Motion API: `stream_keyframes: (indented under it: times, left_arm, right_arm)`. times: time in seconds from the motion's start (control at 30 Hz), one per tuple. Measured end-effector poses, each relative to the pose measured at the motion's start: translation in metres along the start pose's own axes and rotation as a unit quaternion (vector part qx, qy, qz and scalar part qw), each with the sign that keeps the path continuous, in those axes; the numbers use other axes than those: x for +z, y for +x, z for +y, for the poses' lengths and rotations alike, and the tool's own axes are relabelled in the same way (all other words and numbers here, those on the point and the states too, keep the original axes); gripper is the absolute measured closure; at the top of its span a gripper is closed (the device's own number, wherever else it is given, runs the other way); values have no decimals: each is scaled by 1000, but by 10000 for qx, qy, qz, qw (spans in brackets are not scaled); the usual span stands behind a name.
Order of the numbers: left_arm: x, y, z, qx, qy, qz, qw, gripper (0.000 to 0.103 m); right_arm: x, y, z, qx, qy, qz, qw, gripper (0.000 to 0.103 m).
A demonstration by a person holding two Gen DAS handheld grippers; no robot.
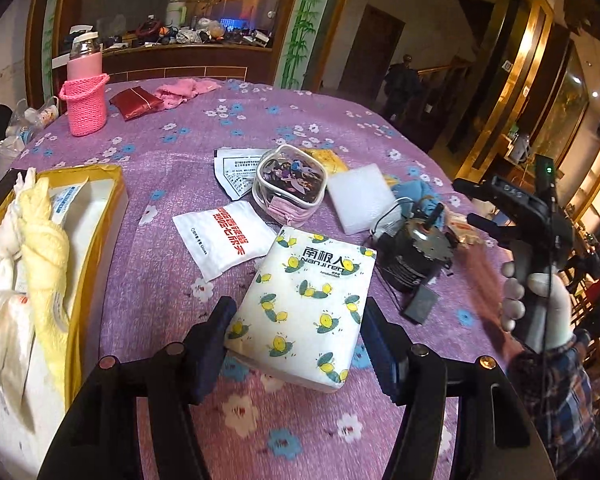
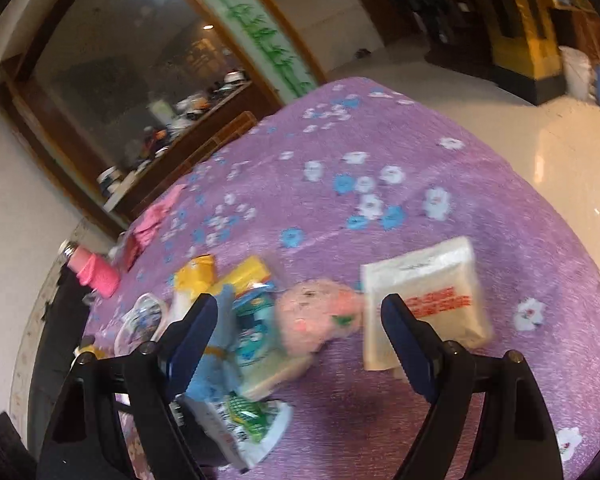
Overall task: Organize soft objects
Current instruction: 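Place the tissue pack in the box with left tool while right tool lays the blue towel there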
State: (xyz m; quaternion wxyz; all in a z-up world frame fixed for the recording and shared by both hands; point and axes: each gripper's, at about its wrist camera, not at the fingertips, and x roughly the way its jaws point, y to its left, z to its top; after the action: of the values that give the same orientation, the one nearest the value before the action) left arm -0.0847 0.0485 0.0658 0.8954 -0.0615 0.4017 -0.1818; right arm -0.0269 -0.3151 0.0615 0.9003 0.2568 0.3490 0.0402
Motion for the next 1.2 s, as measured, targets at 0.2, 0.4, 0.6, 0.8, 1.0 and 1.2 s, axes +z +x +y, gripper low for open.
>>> stream_keyframes:
  times: [0.2, 0.4, 0.6, 0.8, 1.0, 1.2]
  left_arm:
    - [-9, -11, 2, -58, -22, -68, 10000, 37]
    - [-17, -11, -3, -80, -13, -23, 10000, 37]
    - [-21, -37, 6, -96, -146, -191, 9997, 37]
    - [-32, -86, 48, 112, -590, -555, 9966, 37]
    - [-44, -130, 108, 699, -1111, -905, 9872, 37]
    - [-59, -142, 160, 1241, -1561, -1003, 9748, 37]
  right_arm:
    - [-9, 13, 41, 573, -673, 156, 9960, 34]
    - [-23, 40, 55, 359, -1034, 780, 9909, 74]
    - [-16, 15, 40, 532, -675, 344, 9957, 76]
    - [-7, 3, 24, 422, -375, 67, 9984, 76]
    - [-11, -25, 44, 703, -351, 44, 9969, 76]
    - [-34, -46, 110, 1207, -951, 270, 9878, 76]
